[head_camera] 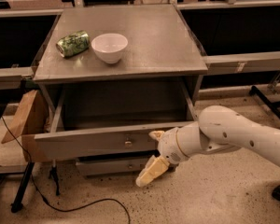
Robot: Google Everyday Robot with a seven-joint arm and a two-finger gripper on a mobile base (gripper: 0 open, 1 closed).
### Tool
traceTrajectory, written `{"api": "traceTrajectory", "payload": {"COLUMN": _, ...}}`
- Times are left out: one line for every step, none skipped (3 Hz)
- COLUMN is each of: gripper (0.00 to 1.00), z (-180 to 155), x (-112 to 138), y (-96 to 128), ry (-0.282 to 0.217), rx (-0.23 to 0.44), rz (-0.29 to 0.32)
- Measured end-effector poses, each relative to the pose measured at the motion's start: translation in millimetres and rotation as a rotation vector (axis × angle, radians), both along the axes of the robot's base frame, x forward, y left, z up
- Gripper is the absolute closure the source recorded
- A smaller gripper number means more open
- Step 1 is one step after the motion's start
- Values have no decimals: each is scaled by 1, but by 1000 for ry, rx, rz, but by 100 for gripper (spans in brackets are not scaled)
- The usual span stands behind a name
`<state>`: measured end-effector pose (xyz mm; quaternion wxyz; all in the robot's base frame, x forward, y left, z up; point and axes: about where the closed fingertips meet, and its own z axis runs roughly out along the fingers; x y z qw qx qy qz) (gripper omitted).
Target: Close top drawer
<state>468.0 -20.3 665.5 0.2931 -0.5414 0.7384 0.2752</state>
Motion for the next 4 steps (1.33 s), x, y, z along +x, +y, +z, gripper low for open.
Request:
{"api": "traceTrajectory", "payload": {"gripper": 15, "z": 2, "x": 10, "y": 3, "ry": -7, "rx": -4, "rz": -1}}
{"api": "traceTrajectory", "payload": {"gripper": 40, "z": 6, "x": 45, "y": 9, "ry": -17, "rx": -15, "rz": -12}}
{"api": "traceTrajectory", "payload": {"gripper": 62, "z": 5, "x": 71, "y": 12, "ry": -21, "rx": -22, "rz": -23}}
{"api": "traceTrajectory", "payload": {"gripper": 60, "z": 5, "x": 89, "y": 14, "ry": -21, "rx": -30, "rz": -33}}
